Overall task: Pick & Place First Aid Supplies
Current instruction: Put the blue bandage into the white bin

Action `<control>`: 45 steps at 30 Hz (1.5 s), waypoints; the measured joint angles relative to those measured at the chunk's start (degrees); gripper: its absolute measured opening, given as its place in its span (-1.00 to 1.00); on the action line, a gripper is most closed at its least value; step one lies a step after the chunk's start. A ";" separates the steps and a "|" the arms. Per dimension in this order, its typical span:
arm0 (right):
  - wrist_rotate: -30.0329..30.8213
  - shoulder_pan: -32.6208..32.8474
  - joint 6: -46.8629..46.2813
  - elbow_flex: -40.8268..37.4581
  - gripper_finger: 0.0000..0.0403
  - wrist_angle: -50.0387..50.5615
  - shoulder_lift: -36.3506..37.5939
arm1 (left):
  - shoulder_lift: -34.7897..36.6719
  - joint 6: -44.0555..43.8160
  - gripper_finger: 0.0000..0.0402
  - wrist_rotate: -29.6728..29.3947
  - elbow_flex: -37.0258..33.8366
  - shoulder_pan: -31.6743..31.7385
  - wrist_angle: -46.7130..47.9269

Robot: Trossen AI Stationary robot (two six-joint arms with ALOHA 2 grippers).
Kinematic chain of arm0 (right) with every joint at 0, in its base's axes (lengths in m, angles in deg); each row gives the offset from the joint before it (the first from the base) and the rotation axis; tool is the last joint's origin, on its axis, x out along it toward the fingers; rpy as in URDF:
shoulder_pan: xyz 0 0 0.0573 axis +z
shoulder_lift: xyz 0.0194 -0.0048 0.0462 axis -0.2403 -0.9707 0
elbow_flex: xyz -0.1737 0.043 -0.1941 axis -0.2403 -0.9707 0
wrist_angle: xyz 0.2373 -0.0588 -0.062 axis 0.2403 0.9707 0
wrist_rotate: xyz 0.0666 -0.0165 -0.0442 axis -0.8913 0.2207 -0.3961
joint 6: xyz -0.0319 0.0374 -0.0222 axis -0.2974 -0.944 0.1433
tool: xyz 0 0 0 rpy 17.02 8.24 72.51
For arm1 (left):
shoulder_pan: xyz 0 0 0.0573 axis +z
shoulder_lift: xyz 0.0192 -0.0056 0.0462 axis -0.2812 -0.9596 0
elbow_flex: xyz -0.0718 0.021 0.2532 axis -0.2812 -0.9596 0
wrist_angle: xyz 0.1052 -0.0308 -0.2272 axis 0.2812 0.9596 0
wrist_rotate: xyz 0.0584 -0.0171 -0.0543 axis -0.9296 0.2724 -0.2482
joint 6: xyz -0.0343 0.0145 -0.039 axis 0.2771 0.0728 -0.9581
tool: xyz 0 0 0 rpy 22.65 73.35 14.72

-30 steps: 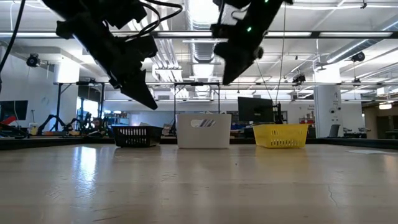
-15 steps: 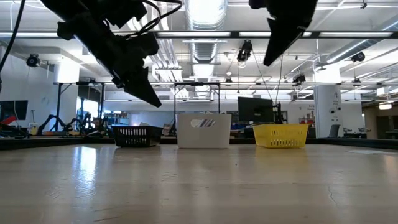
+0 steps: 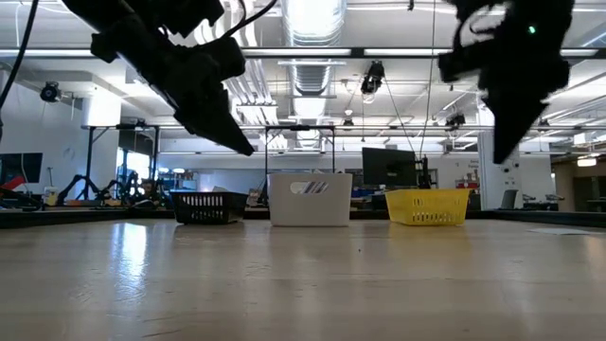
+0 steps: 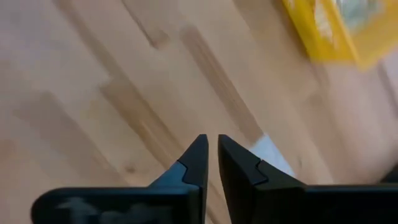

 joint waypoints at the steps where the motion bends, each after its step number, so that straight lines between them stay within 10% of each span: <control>1: -0.66 -0.03 -1.86 -1.46 -0.84 0.12 0.53 | 0.00 0.41 -1.00 0.11 0.00 0.00 -0.29; 17: -5.91 -0.07 -29.85 -19.82 -0.95 -3.05 8.64 | 0.00 4.52 -0.94 0.06 0.00 -0.03 -5.76; 29: -4.50 -0.07 -24.47 -25.95 -0.95 -27.28 4.39 | 0.00 3.23 -0.54 0.04 0.00 -0.04 -5.77; 45: -3.75 -0.21 -17.27 -20.42 -0.95 -28.87 3.24 | 0.00 2.64 -0.53 0.06 0.00 -0.04 -5.72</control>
